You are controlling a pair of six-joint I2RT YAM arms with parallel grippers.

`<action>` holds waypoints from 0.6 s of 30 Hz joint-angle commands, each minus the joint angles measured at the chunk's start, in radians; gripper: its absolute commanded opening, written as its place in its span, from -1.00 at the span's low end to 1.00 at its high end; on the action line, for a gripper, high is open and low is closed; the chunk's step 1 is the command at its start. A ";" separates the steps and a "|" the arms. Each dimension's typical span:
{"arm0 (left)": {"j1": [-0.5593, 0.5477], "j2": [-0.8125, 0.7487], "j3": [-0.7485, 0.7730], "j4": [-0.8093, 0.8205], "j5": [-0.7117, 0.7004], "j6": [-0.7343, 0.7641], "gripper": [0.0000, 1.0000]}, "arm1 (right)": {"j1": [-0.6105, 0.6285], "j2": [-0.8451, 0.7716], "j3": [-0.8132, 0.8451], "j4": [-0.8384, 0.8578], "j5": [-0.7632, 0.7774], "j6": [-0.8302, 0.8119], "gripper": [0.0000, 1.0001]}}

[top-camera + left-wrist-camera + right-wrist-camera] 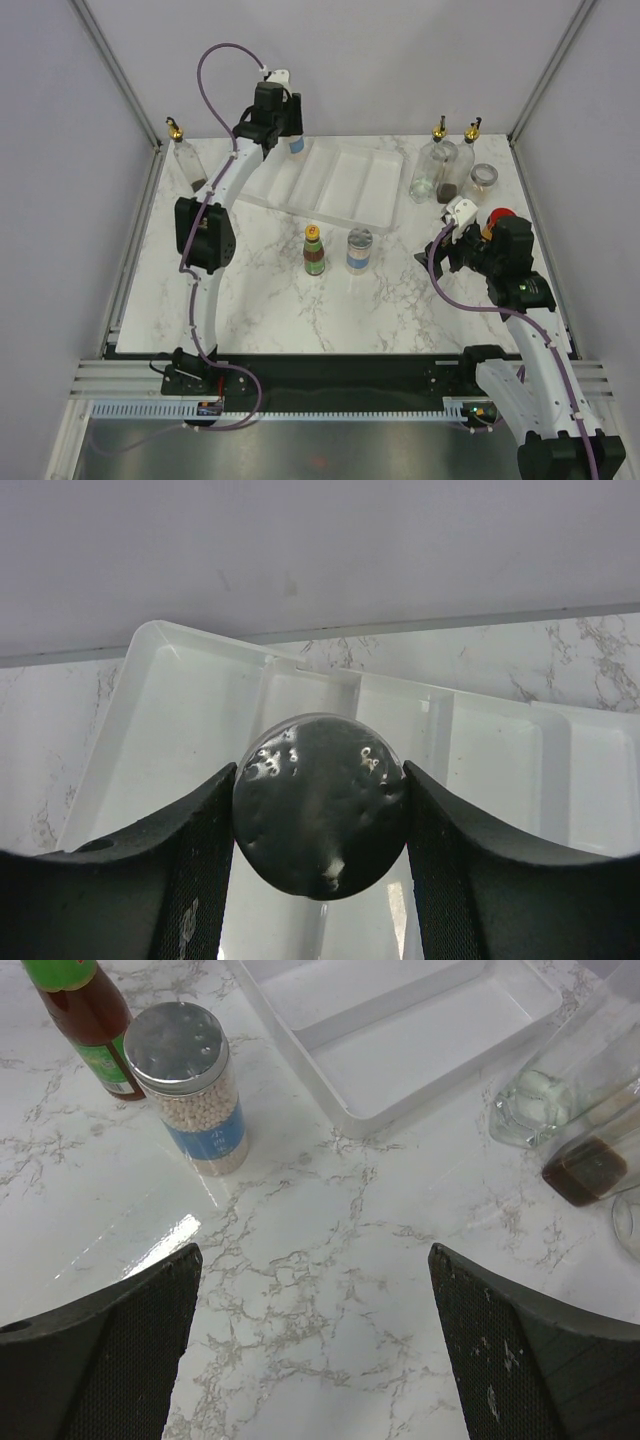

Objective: Organize the condiment bottles
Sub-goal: Place the bottle in the storage box.

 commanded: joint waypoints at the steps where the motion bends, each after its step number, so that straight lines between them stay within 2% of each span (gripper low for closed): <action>1: -0.009 0.027 0.082 0.062 -0.049 0.053 -0.95 | 0.004 0.001 0.038 0.002 -0.012 -0.026 0.96; 8: -0.013 0.071 0.096 0.063 -0.075 0.073 -0.94 | 0.012 0.010 0.042 -0.002 -0.008 -0.029 0.96; 11: -0.016 0.084 0.094 0.060 -0.072 0.077 -0.86 | 0.012 0.010 0.042 -0.003 -0.006 -0.031 0.96; 15: -0.023 0.094 0.094 0.059 -0.072 0.083 -0.61 | 0.013 0.013 0.042 -0.003 -0.005 -0.032 0.96; 18: -0.026 0.096 0.096 0.056 -0.073 0.082 -0.31 | 0.012 0.013 0.040 -0.001 -0.005 -0.034 0.95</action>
